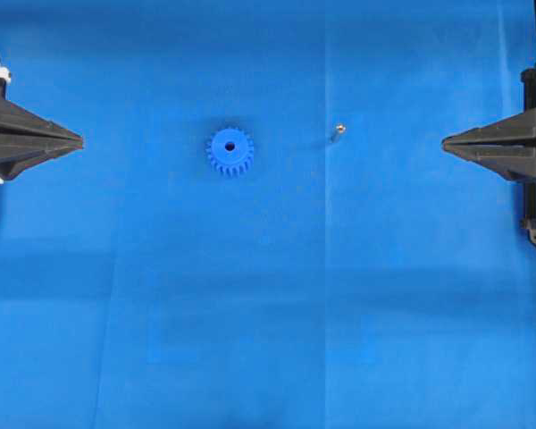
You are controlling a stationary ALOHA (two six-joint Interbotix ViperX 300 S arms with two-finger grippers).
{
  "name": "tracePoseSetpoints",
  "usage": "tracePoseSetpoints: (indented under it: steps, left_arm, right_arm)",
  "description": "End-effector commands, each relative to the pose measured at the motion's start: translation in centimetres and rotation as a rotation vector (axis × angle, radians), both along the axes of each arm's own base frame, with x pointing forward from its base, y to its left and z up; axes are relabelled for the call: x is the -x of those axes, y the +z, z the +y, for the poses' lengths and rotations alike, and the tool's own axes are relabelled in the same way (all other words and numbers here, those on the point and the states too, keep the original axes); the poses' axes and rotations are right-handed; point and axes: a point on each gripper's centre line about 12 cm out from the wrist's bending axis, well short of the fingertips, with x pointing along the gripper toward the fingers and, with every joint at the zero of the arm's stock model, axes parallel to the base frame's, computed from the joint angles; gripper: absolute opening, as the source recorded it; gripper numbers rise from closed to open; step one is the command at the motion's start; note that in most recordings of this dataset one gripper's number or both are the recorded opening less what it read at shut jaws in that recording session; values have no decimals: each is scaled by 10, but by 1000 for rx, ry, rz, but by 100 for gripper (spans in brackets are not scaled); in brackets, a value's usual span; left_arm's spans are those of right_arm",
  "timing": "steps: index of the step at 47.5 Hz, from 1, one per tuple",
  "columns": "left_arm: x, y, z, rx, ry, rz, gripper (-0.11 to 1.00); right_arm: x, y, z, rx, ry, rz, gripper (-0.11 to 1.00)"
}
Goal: Insert the shaft placed at a random location into the center hole of the small gear at another random location.
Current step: 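Open the right gripper and move it left toward the metal shaft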
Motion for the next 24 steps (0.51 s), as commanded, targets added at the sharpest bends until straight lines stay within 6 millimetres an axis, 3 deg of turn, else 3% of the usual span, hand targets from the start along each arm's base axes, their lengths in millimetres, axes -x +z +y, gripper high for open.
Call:
tracePoseSetpoints:
  steps: [1,9,17,24]
  left_arm:
    - [-2,6,-1,26,-6,-15,0]
    - [-2,5,-1,35,-7,-5,0]
    - [-2,4,-1,37,-5,-3,0]
    - [-1,4,1,35,1,-3,0]
  right_arm:
    - [-1,6,-1,2,-5,-15,0]
    - [-6,7,-4,0,-18,5,-6]
    - [-14,-8,-15,-8,-68,46,-5]
    - [-26,-25,-24,-20,-108,94,8]
